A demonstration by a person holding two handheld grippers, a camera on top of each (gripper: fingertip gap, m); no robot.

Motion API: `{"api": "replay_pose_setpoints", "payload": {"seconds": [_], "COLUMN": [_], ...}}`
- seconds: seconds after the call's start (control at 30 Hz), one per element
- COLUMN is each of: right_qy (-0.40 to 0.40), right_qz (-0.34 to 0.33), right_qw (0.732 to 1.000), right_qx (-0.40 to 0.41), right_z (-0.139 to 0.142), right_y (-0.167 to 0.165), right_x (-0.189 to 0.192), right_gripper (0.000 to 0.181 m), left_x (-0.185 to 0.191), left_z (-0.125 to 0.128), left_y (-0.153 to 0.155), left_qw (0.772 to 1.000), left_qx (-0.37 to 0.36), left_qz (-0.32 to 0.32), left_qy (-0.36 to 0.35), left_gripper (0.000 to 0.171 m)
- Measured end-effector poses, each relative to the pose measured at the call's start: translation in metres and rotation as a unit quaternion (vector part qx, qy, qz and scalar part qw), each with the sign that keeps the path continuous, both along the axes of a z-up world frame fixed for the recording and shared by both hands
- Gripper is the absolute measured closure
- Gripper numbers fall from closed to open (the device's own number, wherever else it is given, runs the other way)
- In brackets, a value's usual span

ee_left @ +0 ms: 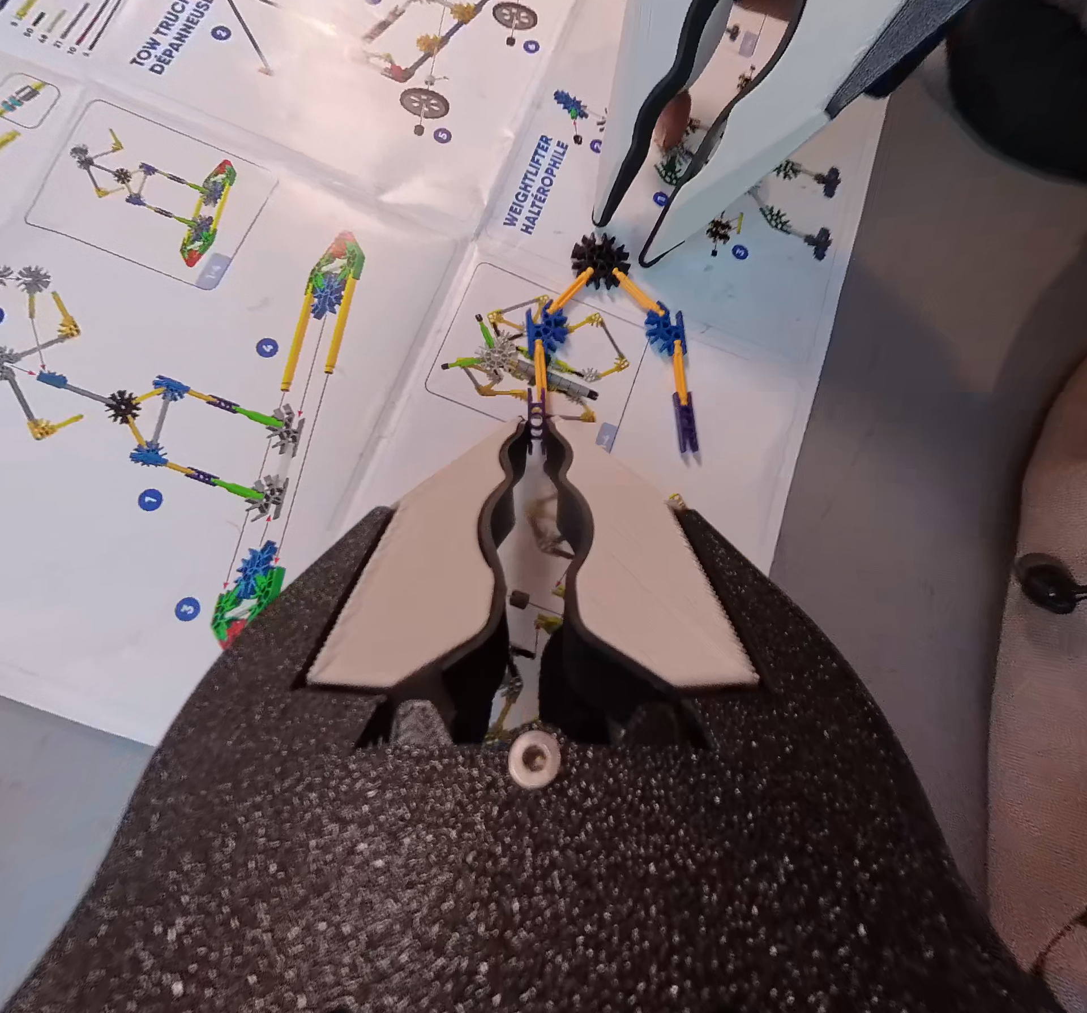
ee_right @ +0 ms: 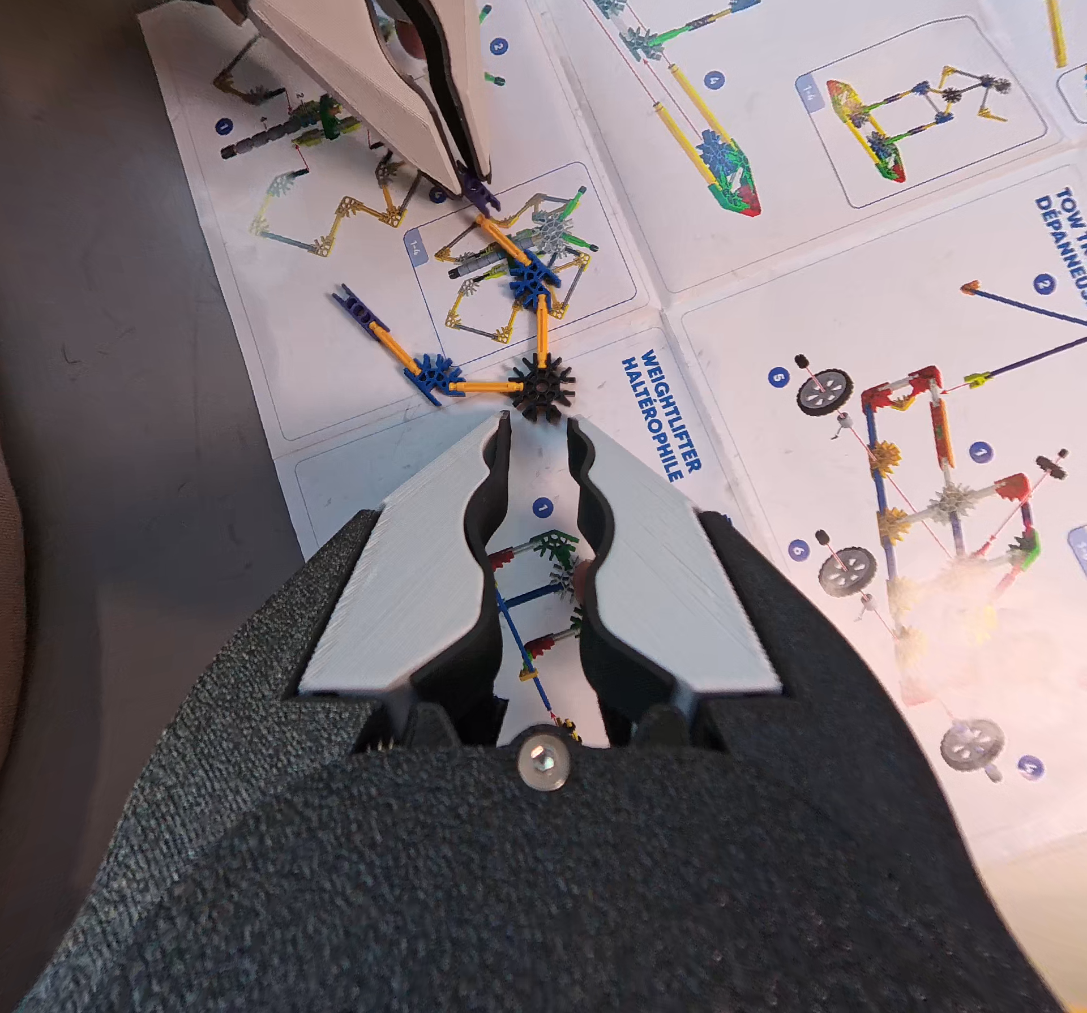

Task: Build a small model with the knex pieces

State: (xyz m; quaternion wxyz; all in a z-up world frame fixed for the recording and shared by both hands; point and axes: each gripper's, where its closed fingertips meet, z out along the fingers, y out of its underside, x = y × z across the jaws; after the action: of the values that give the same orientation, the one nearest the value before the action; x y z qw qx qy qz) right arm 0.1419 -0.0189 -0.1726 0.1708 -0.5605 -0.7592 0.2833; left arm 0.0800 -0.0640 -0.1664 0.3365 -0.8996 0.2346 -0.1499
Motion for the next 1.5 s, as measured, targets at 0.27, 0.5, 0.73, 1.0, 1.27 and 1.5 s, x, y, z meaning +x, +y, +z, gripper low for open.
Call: {"api": "replay_pose_setpoints", "payload": {"seconds": [0.27, 0.5, 0.73, 1.0, 1.27, 1.5], "right_qy": [0.001, 0.002, 0.002, 0.002, 0.004, 0.004], "right_qz": [-0.003, -0.004, -0.004, -0.004, -0.004, -0.006], "right_qw": [1.000, 1.000, 1.000, 1.000, 1.000, 1.000], "right_qx": [-0.001, 0.000, -0.001, -0.003, -0.003, -0.005], "right_z": [0.000, 0.000, 0.000, 0.000, 0.000, 0.000], "right_y": [0.000, 0.000, 0.000, 0.000, 0.000, 0.001], "right_x": [0.000, 0.000, -0.001, -0.001, 0.000, -0.001], "right_gripper": [0.164, 0.164, 0.164, 0.164, 0.164, 0.165], "left_x": [0.004, 0.004, 0.004, 0.005, 0.008, 0.008], "left_z": [-0.001, -0.005, -0.005, 0.006, -0.001, -0.002], "left_y": [-0.001, -0.003, -0.003, 0.000, 0.003, 0.004], "left_qw": [0.999, 0.999, 0.999, 0.999, 0.999, 0.998], "left_qx": [-0.016, -0.027, -0.025, -0.004, -0.001, -0.008], "left_qz": [0.034, 0.035, 0.032, 0.034, 0.023, 0.022], "left_qy": [-0.005, 0.009, 0.013, 0.002, 0.034, 0.054], "left_gripper": [0.167, 0.166, 0.166, 0.163, 0.170, 0.171]}}
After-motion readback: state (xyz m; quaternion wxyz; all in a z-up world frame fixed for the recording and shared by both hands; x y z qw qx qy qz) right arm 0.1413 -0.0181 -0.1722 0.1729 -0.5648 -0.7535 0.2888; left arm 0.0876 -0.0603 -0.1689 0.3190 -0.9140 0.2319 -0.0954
